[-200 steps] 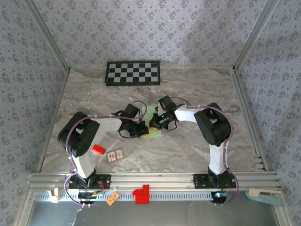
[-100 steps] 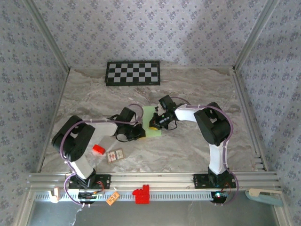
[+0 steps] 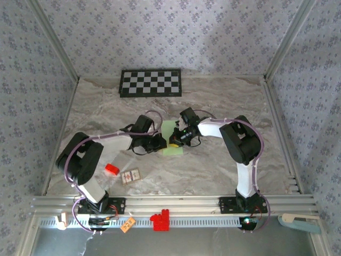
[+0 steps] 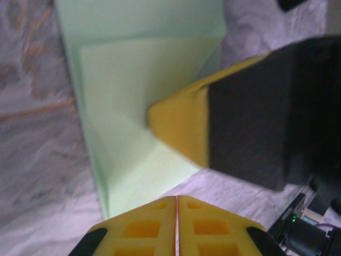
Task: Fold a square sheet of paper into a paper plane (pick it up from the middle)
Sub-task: Fold the triangle a second time at the center of the table.
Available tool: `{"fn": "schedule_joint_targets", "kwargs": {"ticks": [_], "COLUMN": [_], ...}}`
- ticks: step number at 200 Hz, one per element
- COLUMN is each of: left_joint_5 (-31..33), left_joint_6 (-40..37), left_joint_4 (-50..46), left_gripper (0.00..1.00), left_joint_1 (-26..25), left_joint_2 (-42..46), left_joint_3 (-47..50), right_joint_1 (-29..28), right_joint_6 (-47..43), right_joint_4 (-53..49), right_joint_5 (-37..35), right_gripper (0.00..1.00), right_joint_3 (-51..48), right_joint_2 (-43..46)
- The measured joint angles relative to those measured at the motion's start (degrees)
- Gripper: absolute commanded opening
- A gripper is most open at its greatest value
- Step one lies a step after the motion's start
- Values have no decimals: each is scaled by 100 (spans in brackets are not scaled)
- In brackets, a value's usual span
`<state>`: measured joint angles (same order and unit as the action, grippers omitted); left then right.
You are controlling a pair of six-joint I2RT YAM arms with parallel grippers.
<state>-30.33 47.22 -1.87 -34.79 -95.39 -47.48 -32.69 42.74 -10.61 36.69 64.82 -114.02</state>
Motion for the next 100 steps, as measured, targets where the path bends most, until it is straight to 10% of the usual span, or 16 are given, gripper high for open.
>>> {"fn": "schedule_joint_targets", "kwargs": {"ticks": [100], "left_joint_5": [260], "left_joint_6": [33], "left_joint_4": [-304], "left_gripper": [7], "left_joint_1": [-15], "left_joint_2": [-494], "left_joint_3": [-85], "right_joint_1": [-2], "right_joint_6": [0], "right_joint_4": [-48], "right_joint_5": [-4], "right_gripper": [0], "right_joint_3": [28], "right_joint_2": [-4]}}
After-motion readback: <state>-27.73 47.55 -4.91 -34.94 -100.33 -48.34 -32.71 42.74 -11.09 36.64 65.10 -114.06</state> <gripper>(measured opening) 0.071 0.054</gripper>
